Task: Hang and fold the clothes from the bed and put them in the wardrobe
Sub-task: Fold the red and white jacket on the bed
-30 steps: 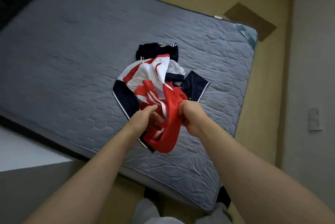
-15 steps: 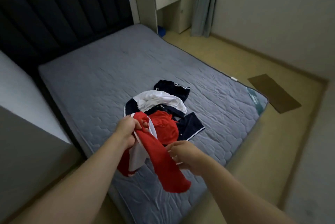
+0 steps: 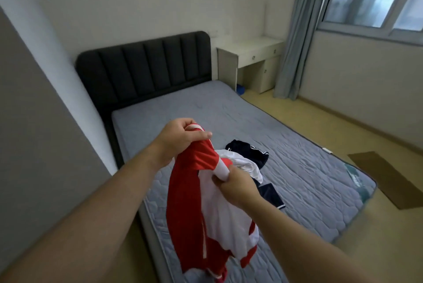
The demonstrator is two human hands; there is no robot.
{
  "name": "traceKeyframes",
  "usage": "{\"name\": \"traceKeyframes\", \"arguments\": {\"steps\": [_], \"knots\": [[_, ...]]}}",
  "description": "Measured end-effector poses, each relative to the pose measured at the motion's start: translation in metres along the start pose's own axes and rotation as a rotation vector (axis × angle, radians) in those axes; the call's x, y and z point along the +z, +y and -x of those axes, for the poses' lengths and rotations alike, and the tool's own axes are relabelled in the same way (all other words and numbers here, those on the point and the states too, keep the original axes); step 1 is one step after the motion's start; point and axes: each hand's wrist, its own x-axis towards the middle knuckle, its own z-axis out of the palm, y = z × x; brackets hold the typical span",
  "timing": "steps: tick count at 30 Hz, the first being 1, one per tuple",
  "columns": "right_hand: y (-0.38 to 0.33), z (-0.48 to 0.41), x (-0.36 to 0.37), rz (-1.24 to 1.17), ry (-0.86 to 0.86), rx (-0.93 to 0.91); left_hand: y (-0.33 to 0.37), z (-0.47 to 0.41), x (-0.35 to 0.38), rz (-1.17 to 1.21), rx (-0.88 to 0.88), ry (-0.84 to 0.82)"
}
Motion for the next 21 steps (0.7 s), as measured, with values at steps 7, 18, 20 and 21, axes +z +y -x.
{"name": "traceKeyframes", "arguments": {"steps": [7, 18, 20, 21], "knots": [[-0.017, 0.031, -0.011, -0.145, -0.523, -0.079, 0.010, 0.019, -0.025, -0.142, 0.117, 0.006], [-0.006, 0.021, 0.006, -0.304, -0.099, -0.046, 0.038, 0.038, -0.041, 0.165, 0.297, -0.163], [-0.009, 0.021, 0.015, -0.369, -0.154, -0.140, 0.040, 0.033, -0.040, 0.206, 0.278, -0.174], [-0.012, 0.022, 0.017, -0.378, -0.148, -0.155, 0.041, 0.031, -0.038, 0.236, 0.267, -0.176]]}}
